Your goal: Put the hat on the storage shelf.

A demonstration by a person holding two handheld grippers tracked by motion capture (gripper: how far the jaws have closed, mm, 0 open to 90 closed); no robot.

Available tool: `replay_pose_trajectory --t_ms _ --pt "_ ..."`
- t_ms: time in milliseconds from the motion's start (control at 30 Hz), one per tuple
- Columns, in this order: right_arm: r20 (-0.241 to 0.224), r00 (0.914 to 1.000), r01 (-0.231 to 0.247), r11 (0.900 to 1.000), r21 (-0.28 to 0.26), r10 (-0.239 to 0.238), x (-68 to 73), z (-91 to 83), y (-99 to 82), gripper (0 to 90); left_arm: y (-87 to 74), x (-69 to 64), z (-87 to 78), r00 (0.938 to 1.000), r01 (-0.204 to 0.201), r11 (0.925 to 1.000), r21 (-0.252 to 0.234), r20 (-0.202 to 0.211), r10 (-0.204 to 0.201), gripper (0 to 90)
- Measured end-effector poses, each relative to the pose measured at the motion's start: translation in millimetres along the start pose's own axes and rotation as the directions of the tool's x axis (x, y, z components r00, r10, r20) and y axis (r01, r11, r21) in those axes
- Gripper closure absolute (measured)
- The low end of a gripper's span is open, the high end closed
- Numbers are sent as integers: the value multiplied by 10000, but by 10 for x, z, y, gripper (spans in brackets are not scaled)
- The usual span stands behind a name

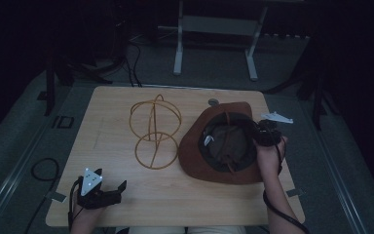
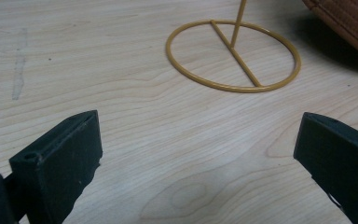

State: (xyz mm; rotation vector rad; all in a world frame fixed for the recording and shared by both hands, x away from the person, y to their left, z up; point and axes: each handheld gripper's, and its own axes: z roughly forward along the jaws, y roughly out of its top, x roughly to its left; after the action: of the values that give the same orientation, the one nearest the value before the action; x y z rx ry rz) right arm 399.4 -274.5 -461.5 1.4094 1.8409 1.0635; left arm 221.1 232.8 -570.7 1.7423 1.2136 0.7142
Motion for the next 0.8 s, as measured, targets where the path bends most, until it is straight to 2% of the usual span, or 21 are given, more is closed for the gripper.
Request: replay_pose_trajectory --t_ms 200,333,467,600,800 --pt "-258 9989 -397 9973 -619 381 -101 -252 121 846 29 -47 -13 9998 37 10000 -30 201 -37 17" --pt "-451 9969 -676 9938 -878 638 -185 -399 116 846 77 -165 3 9986 -352 9993 139 403 346 17" --pt "-543 9936 -1043 9898 -970 994 -278 -493 59 846 173 -314 40 9945 -585 9981 213 887 564 18" --pt "-343 9934 -1123 9884 -1018 1094 -333 -535 6 845 271 -503 89 9846 -1079 9940 195 1402 1041 36" --pt "-229 9932 -1162 9883 -986 1145 -377 -547 -60 845 459 -772 220 9671 -1449 9894 126 2131 1389 54"
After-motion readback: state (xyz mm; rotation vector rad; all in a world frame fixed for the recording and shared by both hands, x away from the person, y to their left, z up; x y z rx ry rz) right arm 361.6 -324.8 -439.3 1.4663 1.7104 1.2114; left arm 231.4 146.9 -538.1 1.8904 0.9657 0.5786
